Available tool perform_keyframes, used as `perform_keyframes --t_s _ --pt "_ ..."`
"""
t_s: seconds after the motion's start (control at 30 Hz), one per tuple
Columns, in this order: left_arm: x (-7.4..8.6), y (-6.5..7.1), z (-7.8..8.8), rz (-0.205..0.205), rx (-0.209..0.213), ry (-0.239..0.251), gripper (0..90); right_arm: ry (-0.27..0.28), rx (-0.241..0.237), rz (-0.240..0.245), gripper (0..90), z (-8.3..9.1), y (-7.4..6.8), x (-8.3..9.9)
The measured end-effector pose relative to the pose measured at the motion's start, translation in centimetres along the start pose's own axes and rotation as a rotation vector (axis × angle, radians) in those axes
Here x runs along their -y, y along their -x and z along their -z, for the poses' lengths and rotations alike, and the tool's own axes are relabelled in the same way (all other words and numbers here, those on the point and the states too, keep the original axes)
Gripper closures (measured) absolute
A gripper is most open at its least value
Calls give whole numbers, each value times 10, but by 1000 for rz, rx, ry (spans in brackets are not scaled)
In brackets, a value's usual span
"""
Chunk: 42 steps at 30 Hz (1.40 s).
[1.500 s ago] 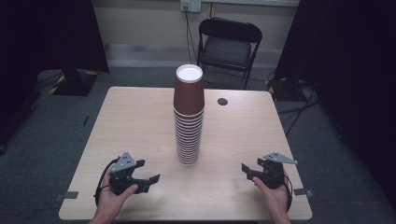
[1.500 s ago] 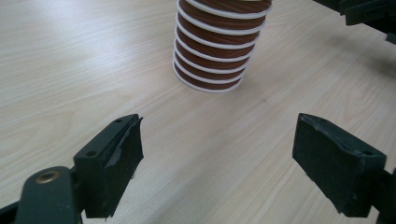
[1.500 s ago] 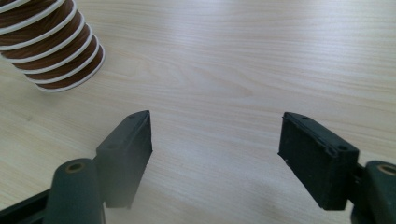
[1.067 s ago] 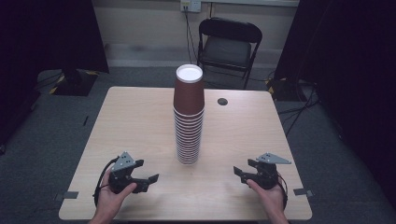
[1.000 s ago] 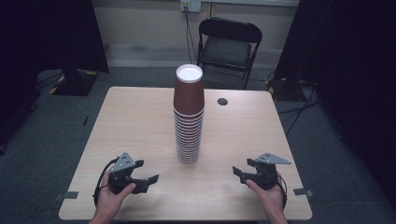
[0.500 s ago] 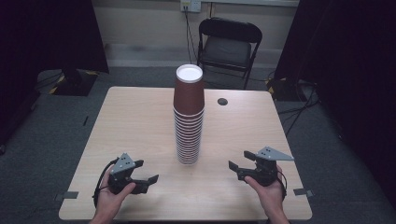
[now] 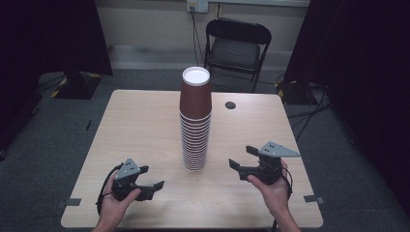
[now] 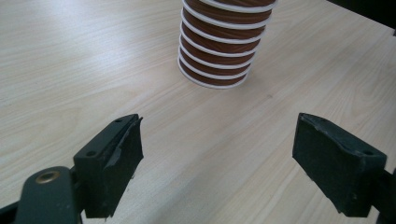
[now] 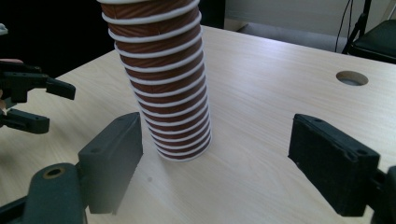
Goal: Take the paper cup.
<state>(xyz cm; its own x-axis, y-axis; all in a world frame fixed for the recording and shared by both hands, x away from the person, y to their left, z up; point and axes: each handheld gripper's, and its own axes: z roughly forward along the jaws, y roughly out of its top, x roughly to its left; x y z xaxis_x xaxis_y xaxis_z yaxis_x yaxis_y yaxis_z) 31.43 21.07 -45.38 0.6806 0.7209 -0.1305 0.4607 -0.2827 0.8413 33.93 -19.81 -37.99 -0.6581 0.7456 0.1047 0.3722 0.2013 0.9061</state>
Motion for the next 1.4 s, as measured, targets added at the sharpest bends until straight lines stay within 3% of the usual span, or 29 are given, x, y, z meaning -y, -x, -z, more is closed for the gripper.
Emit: perform_keyframes --t_s 0.47,1.13,1.4 --pt "0 0 -1 3 -5 -4 157 74 -62 39 147 1 -11 -34" --pt "1 0 0 14 -11 -9 157 186 -138 95 137 -1 -25 -100" --pt "1 0 -1 16 -11 -10 157 207 -170 121 135 -1 -33 -125"
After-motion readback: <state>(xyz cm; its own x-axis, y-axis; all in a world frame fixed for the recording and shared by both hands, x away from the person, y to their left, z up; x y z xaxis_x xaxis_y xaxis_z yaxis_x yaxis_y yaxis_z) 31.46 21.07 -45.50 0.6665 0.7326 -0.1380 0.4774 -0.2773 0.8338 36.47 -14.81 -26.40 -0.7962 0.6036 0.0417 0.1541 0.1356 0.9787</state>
